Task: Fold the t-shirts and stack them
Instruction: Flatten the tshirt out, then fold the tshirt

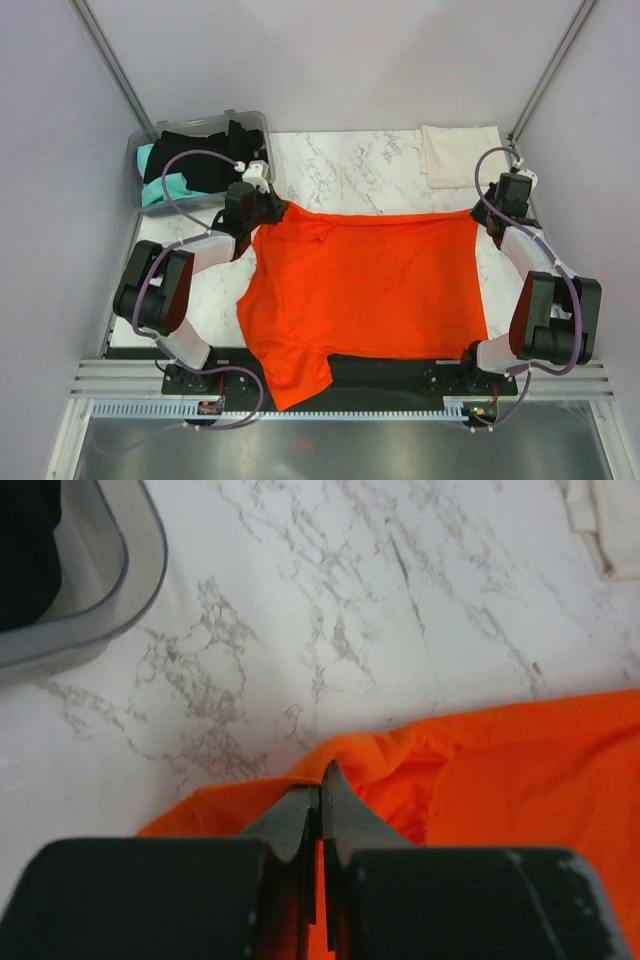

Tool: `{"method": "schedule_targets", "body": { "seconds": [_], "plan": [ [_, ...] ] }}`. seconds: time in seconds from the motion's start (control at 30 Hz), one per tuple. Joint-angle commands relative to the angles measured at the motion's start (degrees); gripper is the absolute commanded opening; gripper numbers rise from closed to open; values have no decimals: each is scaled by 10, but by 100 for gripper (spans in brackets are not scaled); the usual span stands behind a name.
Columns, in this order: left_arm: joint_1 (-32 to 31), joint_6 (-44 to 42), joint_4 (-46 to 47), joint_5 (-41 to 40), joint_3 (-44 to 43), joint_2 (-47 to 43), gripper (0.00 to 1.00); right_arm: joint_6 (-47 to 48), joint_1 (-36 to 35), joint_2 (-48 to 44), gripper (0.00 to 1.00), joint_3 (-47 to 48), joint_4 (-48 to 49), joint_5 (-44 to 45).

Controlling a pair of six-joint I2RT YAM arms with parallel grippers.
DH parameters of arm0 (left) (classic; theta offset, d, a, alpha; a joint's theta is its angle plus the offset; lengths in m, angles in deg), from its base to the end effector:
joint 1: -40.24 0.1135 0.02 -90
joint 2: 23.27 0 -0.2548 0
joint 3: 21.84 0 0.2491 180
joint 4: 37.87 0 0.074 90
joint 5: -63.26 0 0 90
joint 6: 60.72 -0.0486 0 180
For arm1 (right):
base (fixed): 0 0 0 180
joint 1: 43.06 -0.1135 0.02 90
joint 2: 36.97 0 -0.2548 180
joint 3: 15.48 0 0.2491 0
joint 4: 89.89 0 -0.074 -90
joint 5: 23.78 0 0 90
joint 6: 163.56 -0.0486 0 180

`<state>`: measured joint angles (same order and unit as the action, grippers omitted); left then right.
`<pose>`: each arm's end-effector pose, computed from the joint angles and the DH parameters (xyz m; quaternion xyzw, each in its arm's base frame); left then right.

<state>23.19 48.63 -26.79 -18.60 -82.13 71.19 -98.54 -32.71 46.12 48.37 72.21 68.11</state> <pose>0.3405 -0.1116 0.1797 0.0224 0.8328 -0.2280 0.5039 0.3167 -0.0595 0.2104 0.2787 0.8509 0.0420 0.4433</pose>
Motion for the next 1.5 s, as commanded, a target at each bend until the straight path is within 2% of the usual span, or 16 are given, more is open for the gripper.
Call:
{"method": "schedule_targets", "body": {
  "seconds": [0.0,0.23,0.37,0.53,0.6,0.83,1.17,1.33,1.37,1.43,1.47],
  "plan": [
    [2,34,92,21,-37,13,5,29,0,10,0,40,15,33],
    [3,41,22,64,-88,29,11,43,0,44,0,73,-13,-3],
    [4,46,-142,71,-171,35,11,49,0,57,0,113,-55,-17],
    [15,56,-201,51,-188,20,11,61,0,72,0,124,-82,1],
    [24,56,-233,51,-204,27,7,63,0,78,0,128,-83,15],
    [34,39,-247,53,-255,59,7,89,1,126,0,173,-87,40],
    [39,53,-247,110,-266,111,8,80,-1,166,0,211,-115,17],
    [39,37,-247,143,-263,124,20,64,0,158,0,206,-120,17],
    [39,25,-267,140,-264,122,27,63,-1,158,0,207,-122,10],
    [39,15,-285,119,-268,109,32,62,-1,159,0,209,-127,7],
    [39,8,-304,110,-268,104,41,62,-2,159,0,211,-128,7]
  ]
}}
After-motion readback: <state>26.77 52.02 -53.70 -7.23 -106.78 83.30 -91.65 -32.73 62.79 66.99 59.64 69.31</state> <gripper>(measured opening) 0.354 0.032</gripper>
